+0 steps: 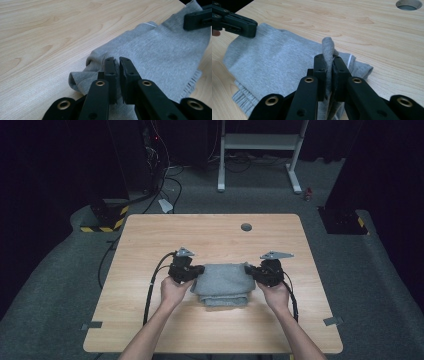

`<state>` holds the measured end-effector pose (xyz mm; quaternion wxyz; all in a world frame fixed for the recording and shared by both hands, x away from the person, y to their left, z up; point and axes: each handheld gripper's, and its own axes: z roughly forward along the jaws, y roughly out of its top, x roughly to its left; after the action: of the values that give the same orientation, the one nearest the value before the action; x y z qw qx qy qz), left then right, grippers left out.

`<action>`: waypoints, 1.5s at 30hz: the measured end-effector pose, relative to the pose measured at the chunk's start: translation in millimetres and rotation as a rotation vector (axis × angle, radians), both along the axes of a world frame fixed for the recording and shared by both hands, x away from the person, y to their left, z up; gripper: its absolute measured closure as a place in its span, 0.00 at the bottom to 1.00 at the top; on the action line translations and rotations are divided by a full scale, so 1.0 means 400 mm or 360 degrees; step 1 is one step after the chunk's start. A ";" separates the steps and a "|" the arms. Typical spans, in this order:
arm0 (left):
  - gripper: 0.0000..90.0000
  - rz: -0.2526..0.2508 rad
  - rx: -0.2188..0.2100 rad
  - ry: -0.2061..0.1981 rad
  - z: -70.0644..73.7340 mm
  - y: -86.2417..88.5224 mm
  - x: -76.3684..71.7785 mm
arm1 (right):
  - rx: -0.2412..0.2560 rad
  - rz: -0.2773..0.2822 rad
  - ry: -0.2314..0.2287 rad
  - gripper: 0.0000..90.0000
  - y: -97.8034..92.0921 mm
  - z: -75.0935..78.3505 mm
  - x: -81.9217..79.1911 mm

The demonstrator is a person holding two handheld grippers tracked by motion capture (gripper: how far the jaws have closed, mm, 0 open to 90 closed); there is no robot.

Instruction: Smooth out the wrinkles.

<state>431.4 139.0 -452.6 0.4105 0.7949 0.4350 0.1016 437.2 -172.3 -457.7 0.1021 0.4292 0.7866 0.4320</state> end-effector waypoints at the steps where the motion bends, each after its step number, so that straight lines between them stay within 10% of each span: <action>1: 0.94 0.0000 0.0000 0.0000 0.000 0.000 0.000 | -0.0005 -0.0001 -0.0007 0.93 0.000 0.000 -0.003; 28: 0.95 -0.0014 -0.0041 0.0009 -0.004 0.014 -0.044 | -0.0013 0.0046 -0.0035 0.93 0.003 0.012 -0.026; 36: 0.95 -0.0086 -0.0071 -0.0096 0.017 0.012 -0.119 | -0.0004 0.0063 -0.0080 0.93 -0.012 0.015 -0.055; 45: 0.96 -0.0200 -0.0057 -0.0034 -0.045 -0.015 -0.209 | -0.0041 0.0132 -0.0074 0.93 -0.021 -0.020 -0.122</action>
<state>347.9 132.9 -470.5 0.4348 0.8121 0.3815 0.0762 388.2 -180.8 -465.7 0.1077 0.3846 0.8066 0.4357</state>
